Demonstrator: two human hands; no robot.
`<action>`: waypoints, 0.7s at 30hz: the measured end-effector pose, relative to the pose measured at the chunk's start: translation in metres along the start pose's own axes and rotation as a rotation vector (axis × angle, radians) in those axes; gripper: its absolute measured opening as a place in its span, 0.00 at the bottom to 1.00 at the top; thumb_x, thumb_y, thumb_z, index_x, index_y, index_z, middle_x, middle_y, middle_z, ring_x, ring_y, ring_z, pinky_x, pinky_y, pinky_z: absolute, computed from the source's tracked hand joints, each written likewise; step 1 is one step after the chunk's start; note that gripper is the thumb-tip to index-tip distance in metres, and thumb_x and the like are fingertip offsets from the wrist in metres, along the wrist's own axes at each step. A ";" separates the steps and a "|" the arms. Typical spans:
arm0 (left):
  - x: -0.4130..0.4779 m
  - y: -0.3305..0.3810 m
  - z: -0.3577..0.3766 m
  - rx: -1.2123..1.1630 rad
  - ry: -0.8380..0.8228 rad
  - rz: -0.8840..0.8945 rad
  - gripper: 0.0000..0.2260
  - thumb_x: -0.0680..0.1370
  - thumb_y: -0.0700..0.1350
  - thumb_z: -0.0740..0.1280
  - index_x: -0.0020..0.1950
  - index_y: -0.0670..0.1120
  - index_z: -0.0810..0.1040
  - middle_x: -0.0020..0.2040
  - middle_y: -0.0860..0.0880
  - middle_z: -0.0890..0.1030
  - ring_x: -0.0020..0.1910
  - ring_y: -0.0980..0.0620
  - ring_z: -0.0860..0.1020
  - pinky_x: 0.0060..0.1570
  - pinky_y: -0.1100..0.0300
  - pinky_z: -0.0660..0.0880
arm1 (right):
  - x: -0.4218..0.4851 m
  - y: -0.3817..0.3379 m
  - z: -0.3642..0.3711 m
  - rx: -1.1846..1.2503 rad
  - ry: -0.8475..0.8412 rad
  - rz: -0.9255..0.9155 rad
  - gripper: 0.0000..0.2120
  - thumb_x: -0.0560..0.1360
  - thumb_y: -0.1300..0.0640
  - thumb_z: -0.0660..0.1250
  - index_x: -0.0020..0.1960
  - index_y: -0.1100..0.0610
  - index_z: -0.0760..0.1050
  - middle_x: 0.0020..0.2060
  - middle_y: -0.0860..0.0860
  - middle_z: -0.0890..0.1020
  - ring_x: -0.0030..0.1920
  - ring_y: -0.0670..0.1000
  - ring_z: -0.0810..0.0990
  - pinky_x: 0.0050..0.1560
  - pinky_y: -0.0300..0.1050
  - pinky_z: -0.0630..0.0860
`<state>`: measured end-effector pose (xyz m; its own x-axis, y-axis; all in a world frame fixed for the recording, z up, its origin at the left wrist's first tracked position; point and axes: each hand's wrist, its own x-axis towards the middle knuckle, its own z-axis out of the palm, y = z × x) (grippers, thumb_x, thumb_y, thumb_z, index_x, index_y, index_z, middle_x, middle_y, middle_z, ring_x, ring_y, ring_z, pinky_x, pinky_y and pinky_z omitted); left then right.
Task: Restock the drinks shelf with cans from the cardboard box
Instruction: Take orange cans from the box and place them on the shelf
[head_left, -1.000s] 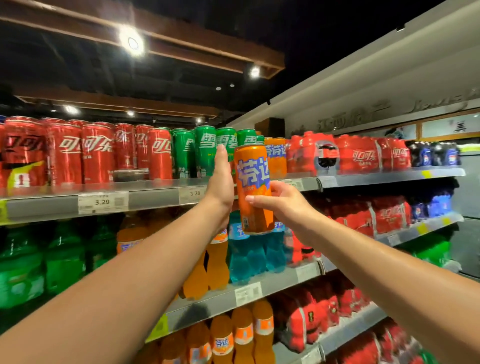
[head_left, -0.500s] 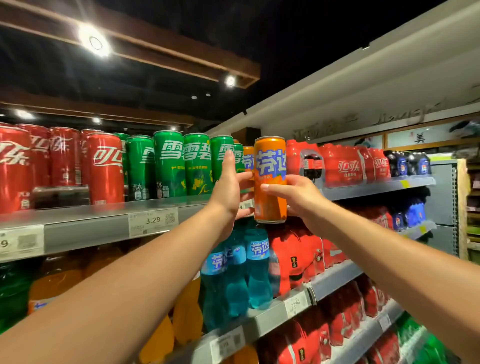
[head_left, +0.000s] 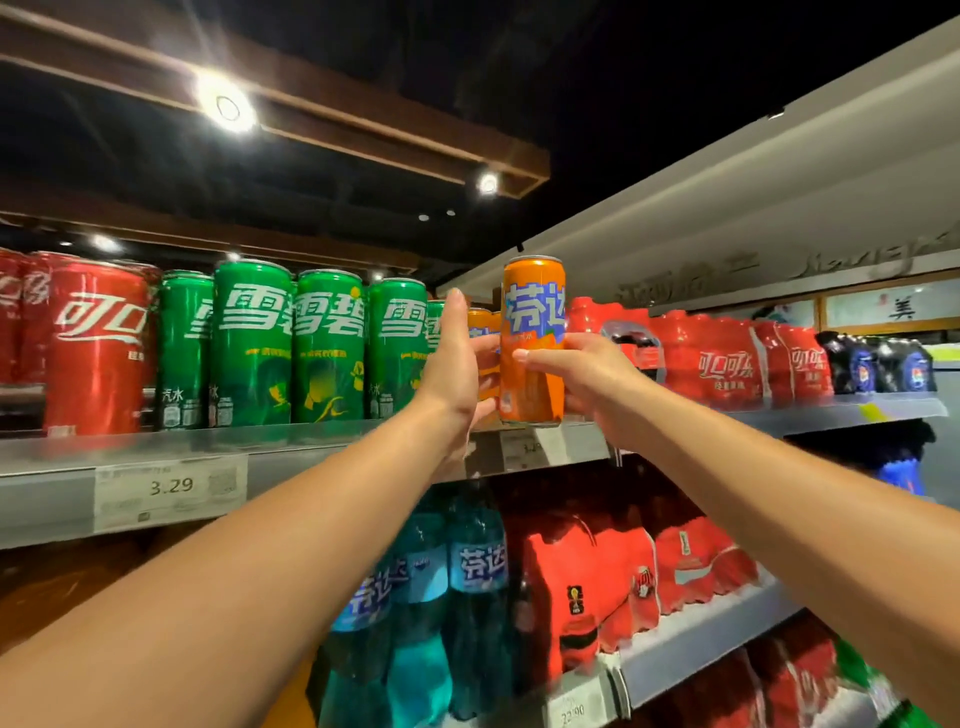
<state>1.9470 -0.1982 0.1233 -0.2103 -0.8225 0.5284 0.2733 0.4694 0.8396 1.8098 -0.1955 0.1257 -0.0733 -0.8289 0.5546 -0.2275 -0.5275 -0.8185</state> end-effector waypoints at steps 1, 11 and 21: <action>0.007 0.001 0.004 0.006 0.013 0.015 0.31 0.78 0.68 0.44 0.42 0.49 0.78 0.34 0.54 0.82 0.36 0.60 0.79 0.39 0.60 0.75 | 0.008 0.000 -0.005 0.001 -0.020 -0.003 0.13 0.71 0.52 0.74 0.53 0.54 0.79 0.47 0.52 0.85 0.49 0.53 0.84 0.56 0.57 0.78; 0.060 -0.019 0.022 0.095 0.130 0.051 0.30 0.76 0.70 0.47 0.46 0.50 0.78 0.42 0.53 0.82 0.43 0.57 0.81 0.44 0.58 0.80 | 0.067 0.015 -0.025 -0.018 -0.102 -0.023 0.16 0.72 0.53 0.73 0.57 0.57 0.77 0.51 0.53 0.83 0.51 0.53 0.82 0.54 0.52 0.79; 0.068 -0.032 0.031 0.181 0.187 -0.079 0.37 0.75 0.71 0.46 0.64 0.44 0.76 0.63 0.45 0.77 0.63 0.47 0.74 0.67 0.45 0.67 | 0.078 0.036 -0.024 0.024 -0.139 0.047 0.17 0.74 0.55 0.71 0.60 0.58 0.75 0.52 0.55 0.82 0.51 0.53 0.81 0.46 0.46 0.79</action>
<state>1.8951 -0.2597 0.1362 -0.0431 -0.8962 0.4416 0.0866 0.4370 0.8953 1.7723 -0.2752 0.1430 0.0526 -0.8696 0.4909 -0.2038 -0.4905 -0.8472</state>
